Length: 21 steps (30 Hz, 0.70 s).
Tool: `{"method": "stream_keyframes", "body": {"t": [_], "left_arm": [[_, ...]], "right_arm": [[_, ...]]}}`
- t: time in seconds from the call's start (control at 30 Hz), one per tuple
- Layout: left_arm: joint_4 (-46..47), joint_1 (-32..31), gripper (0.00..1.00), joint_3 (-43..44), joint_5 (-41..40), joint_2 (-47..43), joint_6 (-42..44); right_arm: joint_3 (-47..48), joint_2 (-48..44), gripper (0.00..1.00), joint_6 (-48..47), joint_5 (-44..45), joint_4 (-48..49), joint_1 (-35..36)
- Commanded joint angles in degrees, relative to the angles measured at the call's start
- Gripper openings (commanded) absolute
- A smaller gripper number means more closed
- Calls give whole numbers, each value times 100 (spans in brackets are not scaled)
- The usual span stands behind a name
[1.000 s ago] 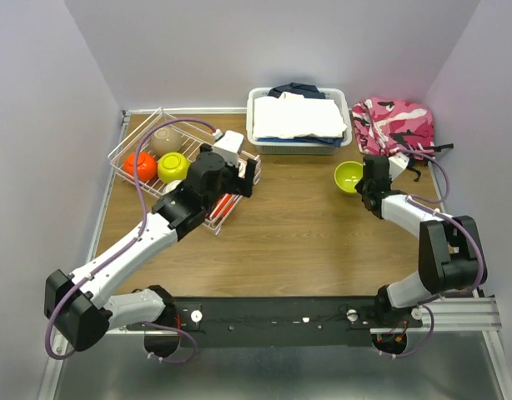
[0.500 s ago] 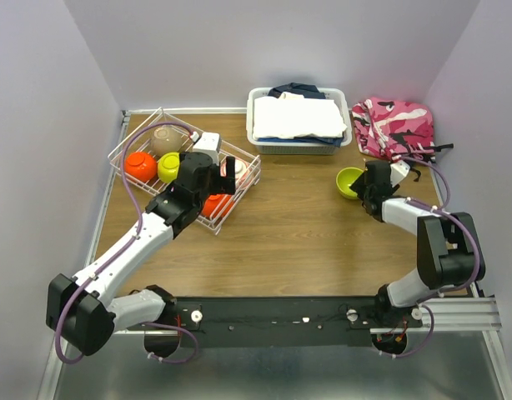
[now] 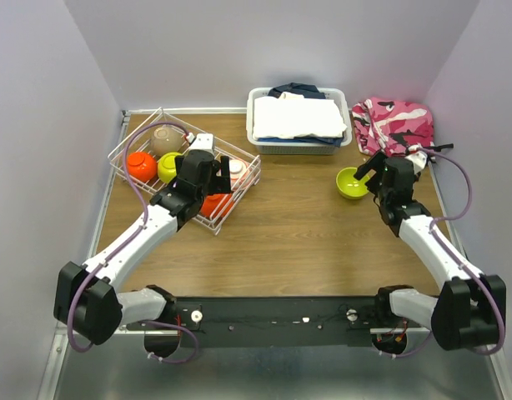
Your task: Unload the bowls from the dish rack
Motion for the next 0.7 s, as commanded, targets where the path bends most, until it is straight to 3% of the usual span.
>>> {"method": "stream_keyframes", "body": {"t": [0.0,0.37,0.67], "left_arm": [[-453,96,99,238,-163,314,-468],[-1077,447,94,-122,-453,209,-1522],[-1157,1123,97,79,-726,200,-1541]], "right_arm": [[167,-674,100,-303,-613,-734,-9],[88,-1308,100,-278,-1712,-963,-18],[-175,-1431,100,-286,-2072,-875,-18]]}}
